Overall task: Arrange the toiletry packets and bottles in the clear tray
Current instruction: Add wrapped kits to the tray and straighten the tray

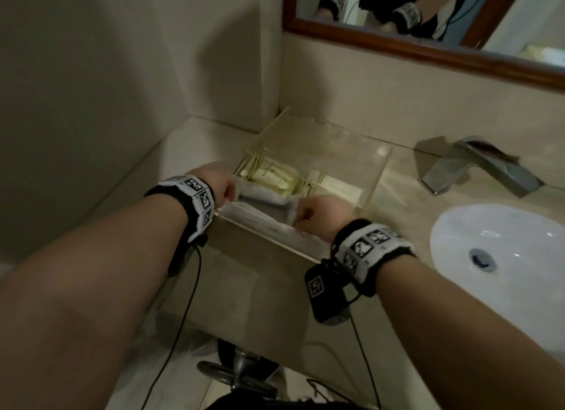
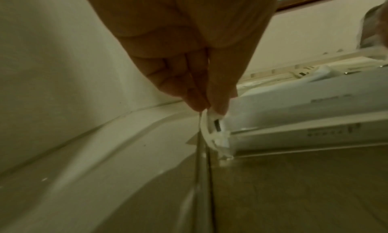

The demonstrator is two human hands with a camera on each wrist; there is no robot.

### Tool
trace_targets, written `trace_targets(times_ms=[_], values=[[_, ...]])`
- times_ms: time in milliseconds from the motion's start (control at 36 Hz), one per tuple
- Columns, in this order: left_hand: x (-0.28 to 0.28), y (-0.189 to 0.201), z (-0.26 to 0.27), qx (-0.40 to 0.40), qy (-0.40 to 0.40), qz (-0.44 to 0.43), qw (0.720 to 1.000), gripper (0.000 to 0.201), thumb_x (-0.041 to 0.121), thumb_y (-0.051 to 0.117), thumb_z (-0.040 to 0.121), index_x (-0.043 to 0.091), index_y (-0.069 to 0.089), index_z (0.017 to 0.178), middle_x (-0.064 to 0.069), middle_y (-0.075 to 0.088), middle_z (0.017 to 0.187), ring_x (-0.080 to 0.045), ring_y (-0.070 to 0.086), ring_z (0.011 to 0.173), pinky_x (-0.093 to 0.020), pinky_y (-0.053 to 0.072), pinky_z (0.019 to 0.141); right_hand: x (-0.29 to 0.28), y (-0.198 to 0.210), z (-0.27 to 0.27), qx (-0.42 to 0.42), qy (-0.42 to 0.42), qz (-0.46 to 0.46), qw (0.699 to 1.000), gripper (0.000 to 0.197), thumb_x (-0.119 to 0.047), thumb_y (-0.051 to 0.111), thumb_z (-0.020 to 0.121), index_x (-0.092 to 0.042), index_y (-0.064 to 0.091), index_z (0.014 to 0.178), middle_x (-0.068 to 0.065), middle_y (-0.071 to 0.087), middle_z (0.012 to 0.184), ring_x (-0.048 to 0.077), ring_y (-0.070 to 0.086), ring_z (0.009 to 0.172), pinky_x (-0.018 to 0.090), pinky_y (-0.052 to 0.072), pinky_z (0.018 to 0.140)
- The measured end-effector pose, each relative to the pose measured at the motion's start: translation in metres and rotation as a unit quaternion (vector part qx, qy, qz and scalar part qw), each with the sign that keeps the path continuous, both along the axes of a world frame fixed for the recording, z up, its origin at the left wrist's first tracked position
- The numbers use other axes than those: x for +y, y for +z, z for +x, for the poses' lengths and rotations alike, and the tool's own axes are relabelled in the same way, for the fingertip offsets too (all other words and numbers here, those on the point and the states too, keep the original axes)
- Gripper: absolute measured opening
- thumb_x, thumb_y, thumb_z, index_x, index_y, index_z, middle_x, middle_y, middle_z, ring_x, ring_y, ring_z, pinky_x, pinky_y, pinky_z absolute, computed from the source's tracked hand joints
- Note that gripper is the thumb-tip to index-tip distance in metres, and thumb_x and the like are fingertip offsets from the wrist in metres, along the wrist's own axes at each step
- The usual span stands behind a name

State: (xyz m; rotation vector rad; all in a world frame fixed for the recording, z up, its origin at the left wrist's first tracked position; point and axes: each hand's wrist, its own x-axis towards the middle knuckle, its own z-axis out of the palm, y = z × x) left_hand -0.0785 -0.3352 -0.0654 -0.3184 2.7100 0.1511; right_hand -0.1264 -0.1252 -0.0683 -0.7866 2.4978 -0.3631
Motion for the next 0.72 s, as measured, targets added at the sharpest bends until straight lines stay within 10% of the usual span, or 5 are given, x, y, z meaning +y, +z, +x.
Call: trace_targets(times_ms=[306,444,722], values=[[0.063,-0.001,-0.014,-0.003,-0.113,0.059,0.992,0.037,0.04,0.062,0.084,0.022,0.063,0.115,0.002,0.062,0.117,-0.019,0.058,0.108,-0.031,0.049,0.092,0.055,-0.004,-0.014,-0.045,-0.046,0.05,0.997,0.02,-0.031,0.068,0.083,-0.018,0.071,0.097,-0.004,0.062,0.087,0.012,0.054,0.079,0.024,0.046,0.077],[0.083,-0.008,-0.014,-0.014,-0.139,0.04,0.989,0.023,0.036,0.061,0.086,0.023,0.07,0.103,0.001,0.067,0.108,-0.018,0.06,0.099,-0.027,0.045,0.079,0.063,-0.014,-0.003,-0.032,-0.042,0.029,0.998,0.02,-0.034,0.066,0.084,-0.027,0.07,0.103,-0.006,0.067,0.105,0.013,0.06,0.1,0.02,0.043,0.091],[0.091,-0.014,-0.011,-0.01,-0.096,0.037,0.995,0.023,0.026,0.061,0.087,0.019,0.065,0.109,-0.004,0.065,0.114,-0.023,0.059,0.106,-0.029,0.045,0.086,0.062,-0.027,0.01,-0.05,-0.074,-0.025,0.996,0.039,-0.052,0.048,0.09,-0.019,0.067,0.089,-0.001,0.067,0.087,0.018,0.061,0.083,0.03,0.049,0.076]])
